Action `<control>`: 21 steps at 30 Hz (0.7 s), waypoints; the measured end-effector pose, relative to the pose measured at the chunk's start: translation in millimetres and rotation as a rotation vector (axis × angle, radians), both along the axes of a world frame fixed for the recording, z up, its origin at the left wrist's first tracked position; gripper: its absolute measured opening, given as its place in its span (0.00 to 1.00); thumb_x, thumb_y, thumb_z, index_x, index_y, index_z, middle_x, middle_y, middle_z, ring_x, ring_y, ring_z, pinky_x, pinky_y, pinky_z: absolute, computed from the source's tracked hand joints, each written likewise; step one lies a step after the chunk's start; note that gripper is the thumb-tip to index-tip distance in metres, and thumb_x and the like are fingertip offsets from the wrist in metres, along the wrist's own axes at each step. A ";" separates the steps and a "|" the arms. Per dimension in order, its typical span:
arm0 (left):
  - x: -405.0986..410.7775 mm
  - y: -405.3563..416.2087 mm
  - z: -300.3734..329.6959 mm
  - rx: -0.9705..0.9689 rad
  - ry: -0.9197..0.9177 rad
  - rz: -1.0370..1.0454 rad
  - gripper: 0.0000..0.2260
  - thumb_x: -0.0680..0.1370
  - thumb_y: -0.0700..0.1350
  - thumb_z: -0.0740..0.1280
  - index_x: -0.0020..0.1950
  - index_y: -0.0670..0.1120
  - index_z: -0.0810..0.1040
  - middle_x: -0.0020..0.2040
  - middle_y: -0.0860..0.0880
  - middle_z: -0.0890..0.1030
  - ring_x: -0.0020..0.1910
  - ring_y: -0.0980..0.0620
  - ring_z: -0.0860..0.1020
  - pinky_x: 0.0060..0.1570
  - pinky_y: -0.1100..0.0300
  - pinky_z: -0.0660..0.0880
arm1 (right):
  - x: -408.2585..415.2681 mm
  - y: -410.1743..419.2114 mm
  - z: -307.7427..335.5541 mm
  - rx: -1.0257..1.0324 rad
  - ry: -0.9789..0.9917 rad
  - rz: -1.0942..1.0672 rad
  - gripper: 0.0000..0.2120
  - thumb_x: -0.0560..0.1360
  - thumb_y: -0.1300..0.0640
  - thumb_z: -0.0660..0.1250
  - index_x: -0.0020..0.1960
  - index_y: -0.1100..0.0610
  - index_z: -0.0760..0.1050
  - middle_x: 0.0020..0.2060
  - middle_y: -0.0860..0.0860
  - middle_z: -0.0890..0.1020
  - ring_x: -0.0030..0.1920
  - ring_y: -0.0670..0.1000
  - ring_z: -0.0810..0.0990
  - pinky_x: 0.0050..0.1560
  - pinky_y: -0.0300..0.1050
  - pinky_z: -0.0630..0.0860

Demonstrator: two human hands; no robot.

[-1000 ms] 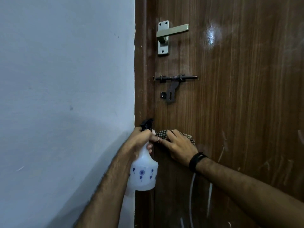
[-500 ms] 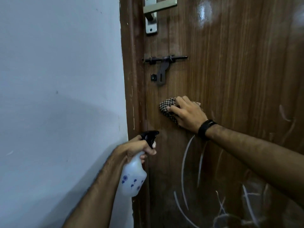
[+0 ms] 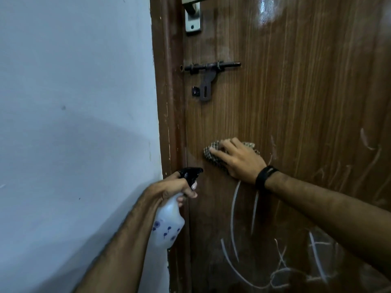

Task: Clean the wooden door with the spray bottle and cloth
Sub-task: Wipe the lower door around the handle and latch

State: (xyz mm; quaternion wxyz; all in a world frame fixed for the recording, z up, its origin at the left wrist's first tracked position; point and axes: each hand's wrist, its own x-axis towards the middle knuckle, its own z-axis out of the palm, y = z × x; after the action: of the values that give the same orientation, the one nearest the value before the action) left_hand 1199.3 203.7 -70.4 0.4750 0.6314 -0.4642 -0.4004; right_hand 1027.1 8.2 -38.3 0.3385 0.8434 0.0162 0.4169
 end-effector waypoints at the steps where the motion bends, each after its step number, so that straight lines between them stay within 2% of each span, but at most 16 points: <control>1: 1.5 0.7 -1.0 0.000 0.015 0.004 0.09 0.70 0.32 0.68 0.45 0.43 0.73 0.38 0.42 0.72 0.22 0.55 0.66 0.25 0.62 0.68 | -1.6 -0.6 -16.4 -0.023 0.046 -0.007 0.29 0.68 0.61 0.75 0.69 0.58 0.75 0.57 0.60 0.76 0.52 0.58 0.73 0.49 0.53 0.79; 3: 4.3 4.0 -2.8 0.007 0.041 -0.002 0.09 0.72 0.31 0.68 0.48 0.42 0.74 0.41 0.41 0.72 0.23 0.55 0.66 0.25 0.61 0.69 | -4.2 1.1 -43.1 -0.044 0.140 -0.004 0.30 0.67 0.59 0.77 0.68 0.58 0.76 0.57 0.58 0.77 0.52 0.57 0.74 0.50 0.53 0.80; 6: 10.5 7.7 -6.9 -0.017 0.069 0.006 0.08 0.77 0.30 0.66 0.48 0.43 0.75 0.38 0.45 0.74 0.23 0.56 0.66 0.24 0.61 0.70 | -3.1 5.1 -46.2 -0.039 0.195 0.004 0.30 0.65 0.58 0.77 0.67 0.57 0.77 0.54 0.56 0.76 0.48 0.55 0.75 0.45 0.49 0.80; 9: 15.9 7.1 -8.7 -0.056 0.109 0.023 0.09 0.77 0.30 0.66 0.48 0.43 0.75 0.39 0.44 0.75 0.22 0.56 0.66 0.24 0.61 0.70 | 16.0 14.4 -7.0 0.079 -0.005 0.013 0.28 0.67 0.62 0.74 0.67 0.57 0.76 0.53 0.57 0.75 0.46 0.54 0.74 0.40 0.46 0.75; 11: 17.0 5.1 -9.5 -0.058 0.112 0.026 0.09 0.76 0.29 0.66 0.48 0.43 0.74 0.40 0.44 0.76 0.21 0.56 0.66 0.23 0.61 0.69 | 33.4 22.8 24.5 0.179 -0.165 0.013 0.26 0.69 0.65 0.74 0.66 0.59 0.76 0.53 0.59 0.76 0.46 0.56 0.73 0.41 0.47 0.73; 13: 16.7 4.7 -10.0 -0.052 0.115 0.021 0.10 0.76 0.29 0.67 0.48 0.43 0.74 0.41 0.44 0.76 0.21 0.56 0.66 0.23 0.61 0.69 | 47.0 27.7 41.6 0.187 -0.208 0.011 0.25 0.69 0.67 0.74 0.66 0.61 0.76 0.54 0.59 0.76 0.47 0.57 0.74 0.43 0.49 0.75; 16: 19.4 4.0 -11.1 -0.035 0.133 0.019 0.09 0.75 0.30 0.68 0.47 0.44 0.75 0.41 0.44 0.75 0.21 0.56 0.66 0.24 0.61 0.69 | 57.0 29.8 32.0 0.131 -0.177 0.011 0.26 0.69 0.66 0.73 0.66 0.61 0.75 0.55 0.58 0.75 0.48 0.58 0.73 0.47 0.52 0.77; 21: 17.1 1.9 -12.9 0.006 0.129 0.009 0.09 0.75 0.31 0.69 0.49 0.43 0.75 0.39 0.44 0.74 0.22 0.56 0.66 0.24 0.60 0.69 | 57.5 29.5 -29.4 0.088 0.081 0.033 0.27 0.65 0.64 0.76 0.64 0.60 0.78 0.54 0.56 0.74 0.48 0.56 0.73 0.46 0.53 0.77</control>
State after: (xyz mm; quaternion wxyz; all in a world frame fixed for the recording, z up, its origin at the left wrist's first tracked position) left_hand 1216.4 205.6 -83.3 0.5038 0.6078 -0.4286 -0.4394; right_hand 1084.6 37.7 -67.6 0.2932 0.8734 0.0254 0.3881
